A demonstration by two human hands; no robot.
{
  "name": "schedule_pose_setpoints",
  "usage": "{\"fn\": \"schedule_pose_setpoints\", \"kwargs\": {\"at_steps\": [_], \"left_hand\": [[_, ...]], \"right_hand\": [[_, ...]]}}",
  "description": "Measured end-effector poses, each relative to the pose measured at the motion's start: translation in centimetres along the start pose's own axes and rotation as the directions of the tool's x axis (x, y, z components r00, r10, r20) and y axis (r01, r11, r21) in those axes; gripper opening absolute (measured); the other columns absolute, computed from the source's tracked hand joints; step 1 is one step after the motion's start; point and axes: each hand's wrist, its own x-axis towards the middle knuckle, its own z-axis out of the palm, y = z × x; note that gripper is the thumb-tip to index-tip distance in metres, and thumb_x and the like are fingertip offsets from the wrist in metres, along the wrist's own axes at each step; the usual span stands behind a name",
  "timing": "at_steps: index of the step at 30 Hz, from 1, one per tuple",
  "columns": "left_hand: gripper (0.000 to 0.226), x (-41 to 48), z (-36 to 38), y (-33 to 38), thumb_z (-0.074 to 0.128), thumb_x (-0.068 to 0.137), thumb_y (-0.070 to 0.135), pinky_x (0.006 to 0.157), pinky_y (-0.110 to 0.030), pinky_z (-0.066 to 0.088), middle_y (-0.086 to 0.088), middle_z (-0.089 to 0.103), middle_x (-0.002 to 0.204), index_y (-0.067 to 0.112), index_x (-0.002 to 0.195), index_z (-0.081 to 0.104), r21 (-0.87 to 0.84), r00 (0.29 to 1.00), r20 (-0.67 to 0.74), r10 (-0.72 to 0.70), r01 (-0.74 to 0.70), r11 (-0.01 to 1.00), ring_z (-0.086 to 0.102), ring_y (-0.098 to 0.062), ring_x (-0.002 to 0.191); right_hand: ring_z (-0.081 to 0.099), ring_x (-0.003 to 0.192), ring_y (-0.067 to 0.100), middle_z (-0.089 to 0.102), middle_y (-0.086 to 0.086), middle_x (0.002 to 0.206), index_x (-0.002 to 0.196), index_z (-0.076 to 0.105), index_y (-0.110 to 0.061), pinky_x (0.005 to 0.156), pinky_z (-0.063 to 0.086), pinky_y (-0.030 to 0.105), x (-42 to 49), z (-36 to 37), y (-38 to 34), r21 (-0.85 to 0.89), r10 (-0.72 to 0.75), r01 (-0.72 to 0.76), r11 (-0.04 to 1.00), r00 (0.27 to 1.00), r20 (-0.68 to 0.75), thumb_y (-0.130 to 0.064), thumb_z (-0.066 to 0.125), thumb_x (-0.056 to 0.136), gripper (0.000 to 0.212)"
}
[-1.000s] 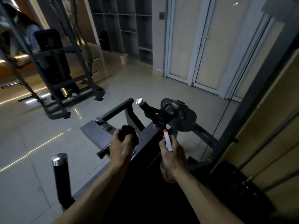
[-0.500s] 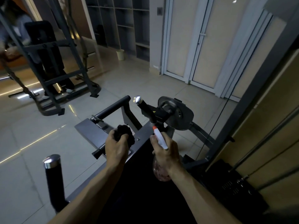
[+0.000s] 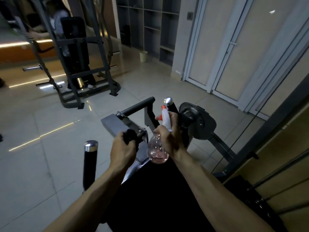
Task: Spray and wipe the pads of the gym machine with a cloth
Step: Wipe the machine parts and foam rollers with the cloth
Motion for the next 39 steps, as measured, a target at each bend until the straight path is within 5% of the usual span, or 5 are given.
{"fn": "schedule_pose_setpoints", "kwargs": {"at_steps": [18, 24, 32, 35, 39], "left_hand": [[0.025, -2.6, -3.2, -1.5, 0.063, 0.093, 0.016, 0.083, -0.049, 0.062, 0.001, 0.071, 0.103, 0.025, 0.116, 0.058, -0.107, 0.998, 0.013, 0.059, -0.057, 0.993, 0.071, -0.02, 0.091], [0.04, -4.5, -1.8, 4.4, 0.059, 0.092, 0.023, 0.09, -0.032, 0.055, 0.001, 0.061, 0.124, 0.038, 0.128, 0.049, -0.033, 0.801, -0.155, 0.578, -0.589, 0.807, 0.061, -0.013, 0.113], [0.082, -7.0, 6.6, 11.6, 0.028, 0.098, 0.053, 0.128, -0.036, 0.013, -0.019, 0.018, 0.167, 0.0, 0.159, 0.018, 0.038, 0.691, 0.516, 0.506, -0.609, 0.792, 0.016, -0.032, 0.156], [0.081, -4.2, 8.0, 9.4, 0.051, 0.086, 0.045, 0.127, -0.052, 0.014, -0.005, 0.031, 0.162, 0.026, 0.159, 0.019, 0.08, 0.512, 0.761, 0.399, -0.685, 0.725, 0.022, -0.018, 0.153], [0.072, -1.1, 8.0, 10.0, 0.067, 0.081, 0.033, 0.118, -0.046, 0.038, 0.003, 0.039, 0.152, 0.072, 0.132, 0.034, 0.056, 0.61, 0.749, 0.258, -0.446, 0.893, 0.049, -0.013, 0.133]], "right_hand": [[0.031, 0.144, 0.002, 0.014, -0.01, 0.17, 0.164, -0.001, -0.035, 0.117, 0.031, 0.032, 0.0, 3.1, 2.2, -0.237, 0.031, 0.054, 0.97, 0.94, 0.34, -0.028, 0.069, 0.081, 0.108], [0.06, 0.126, 0.02, 0.064, -0.003, 0.132, 0.129, 0.057, -0.022, 0.104, 0.05, 0.049, -2.7, -1.1, -1.1, -0.04, -0.308, 0.306, 0.951, 0.934, -0.182, -0.022, 0.057, 0.093, 0.036], [0.065, 0.121, 0.006, 0.07, -0.011, 0.13, 0.136, 0.061, -0.032, 0.1, 0.054, 0.028, -3.3, -5.7, -4.0, 0.435, 0.112, -0.113, 0.893, 0.993, 0.028, -0.048, 0.052, 0.099, 0.042], [0.071, 0.114, 0.023, 0.073, 0.01, 0.124, 0.129, 0.067, -0.016, 0.107, 0.052, 0.045, -2.0, -6.9, -1.0, 0.484, 0.298, -0.228, 0.845, 0.952, -0.072, -0.028, 0.06, 0.103, 0.029], [0.073, 0.107, 0.035, 0.076, 0.015, 0.113, 0.121, 0.071, -0.01, 0.1, 0.056, 0.052, 0.0, -6.8, 1.6, 0.587, 0.409, -0.258, 0.767, 0.902, -0.137, -0.012, 0.059, 0.104, 0.022]]}}
